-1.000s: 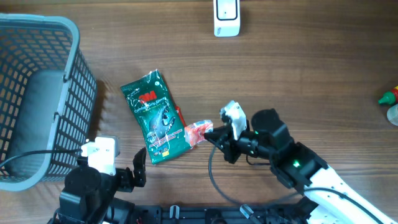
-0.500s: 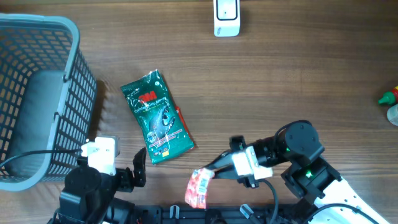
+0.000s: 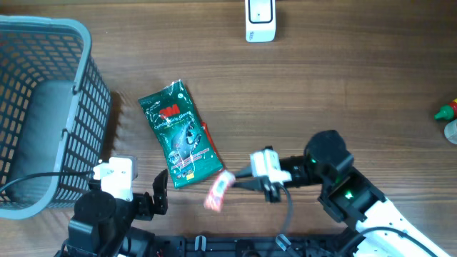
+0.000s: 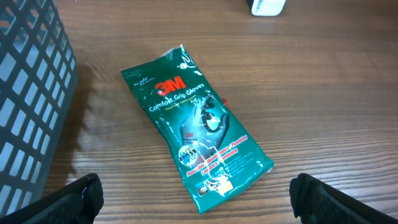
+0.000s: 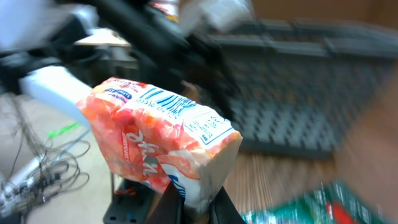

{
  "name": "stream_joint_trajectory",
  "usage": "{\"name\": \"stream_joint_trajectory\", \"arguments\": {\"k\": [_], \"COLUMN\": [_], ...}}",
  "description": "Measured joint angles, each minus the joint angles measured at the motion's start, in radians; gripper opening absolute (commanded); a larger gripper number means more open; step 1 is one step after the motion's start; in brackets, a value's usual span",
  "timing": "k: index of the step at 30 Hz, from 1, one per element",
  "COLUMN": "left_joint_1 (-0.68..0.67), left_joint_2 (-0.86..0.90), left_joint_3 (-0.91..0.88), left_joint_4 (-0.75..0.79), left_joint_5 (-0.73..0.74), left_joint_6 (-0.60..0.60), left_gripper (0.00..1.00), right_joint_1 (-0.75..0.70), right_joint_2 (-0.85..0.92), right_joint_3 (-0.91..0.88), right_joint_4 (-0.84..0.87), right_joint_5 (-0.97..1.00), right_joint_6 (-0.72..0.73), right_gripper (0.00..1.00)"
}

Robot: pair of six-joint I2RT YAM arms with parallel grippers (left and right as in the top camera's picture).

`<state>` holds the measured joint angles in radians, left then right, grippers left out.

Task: Scan the item barcode
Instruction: 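Grasp the small tissue pack with the right gripper and lift it, then carry the tissue pack with the right gripper to the white scanner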

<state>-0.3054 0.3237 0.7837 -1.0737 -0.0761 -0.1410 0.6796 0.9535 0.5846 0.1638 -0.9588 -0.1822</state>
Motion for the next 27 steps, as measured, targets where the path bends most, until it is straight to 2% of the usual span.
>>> {"name": "stream_joint_trajectory", "arguments": {"k": [3, 7, 14, 18, 23, 27], "left_joint_1": [0.0, 0.0, 0.0, 0.0, 0.0, 0.0], "left_joint_2": [0.0, 0.0, 0.0, 0.0, 0.0, 0.0], "left_joint_3": [0.0, 0.0, 0.0, 0.0, 0.0, 0.0], "left_joint_4": [0.0, 0.0, 0.0, 0.0, 0.0, 0.0], "left_joint_5": [0.0, 0.0, 0.0, 0.0, 0.0, 0.0], "left_joint_6": [0.0, 0.0, 0.0, 0.0, 0.0, 0.0], "left_gripper": [1.0, 1.0, 1.0, 1.0, 1.0, 1.0], "right_joint_1": [0.0, 0.0, -0.001, -0.019, -0.124, -0.208], "right_joint_2": [0.077, 0.201, 0.3, 0.299, 0.299, 0.299], "right_joint_3": [0.0, 0.0, 0.0, 0.0, 0.0, 0.0], "right_joint_4": [-0.007, -0.063, -0.056, 0.007, -0.022, -0.002], "right_joint_5": [0.171, 0.415, 0.515, 0.494, 0.484, 0.517], "right_joint_6": [0.194, 0.721, 1.4, 1.663, 2.021, 2.154], "right_gripper": [0.04, 0.04, 0.04, 0.04, 0.04, 0.07]}}
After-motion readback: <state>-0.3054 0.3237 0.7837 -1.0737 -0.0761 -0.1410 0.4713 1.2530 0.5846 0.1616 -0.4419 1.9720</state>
